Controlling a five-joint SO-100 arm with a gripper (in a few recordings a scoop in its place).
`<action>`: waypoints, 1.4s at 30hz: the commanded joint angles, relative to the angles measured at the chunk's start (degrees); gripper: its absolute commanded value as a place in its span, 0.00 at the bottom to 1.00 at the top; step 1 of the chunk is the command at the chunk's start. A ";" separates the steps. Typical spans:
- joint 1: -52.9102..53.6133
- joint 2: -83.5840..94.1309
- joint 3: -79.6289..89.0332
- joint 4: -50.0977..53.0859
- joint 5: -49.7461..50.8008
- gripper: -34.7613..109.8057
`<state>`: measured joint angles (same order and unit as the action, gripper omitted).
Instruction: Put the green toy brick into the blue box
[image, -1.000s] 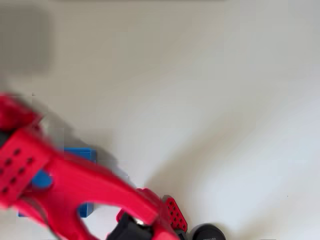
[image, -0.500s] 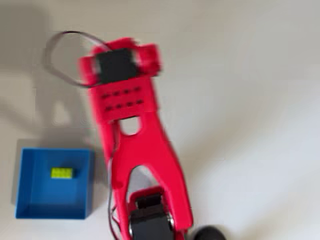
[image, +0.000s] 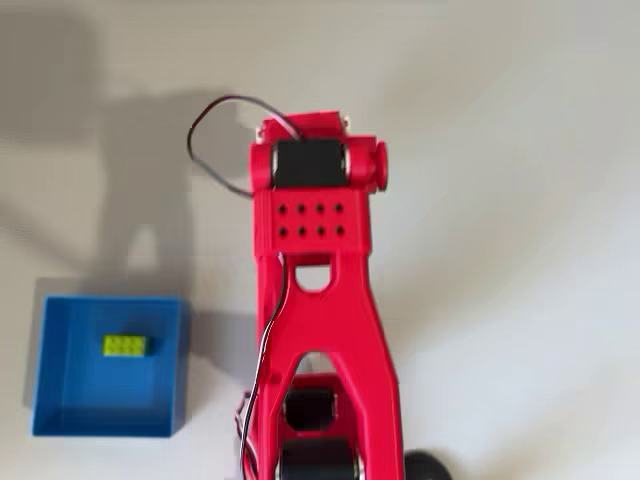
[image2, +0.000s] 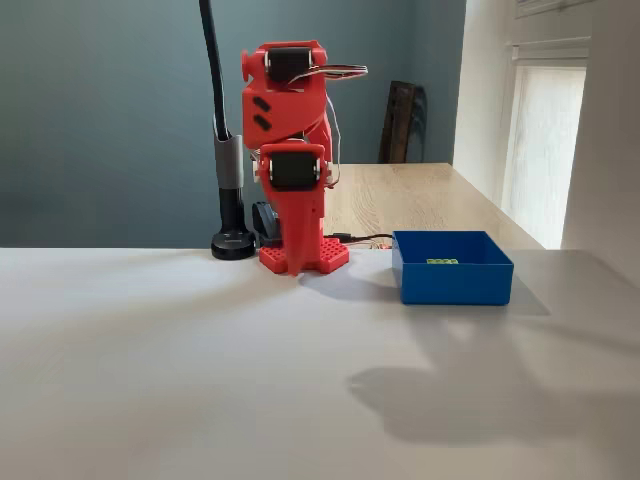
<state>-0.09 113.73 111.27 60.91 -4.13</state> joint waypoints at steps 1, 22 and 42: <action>0.44 15.29 12.04 -4.75 -2.11 0.24; 0.79 64.69 63.98 -16.08 -3.69 0.24; -0.44 73.48 68.20 -12.66 -1.49 0.24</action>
<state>-0.09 186.42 178.77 47.81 -5.19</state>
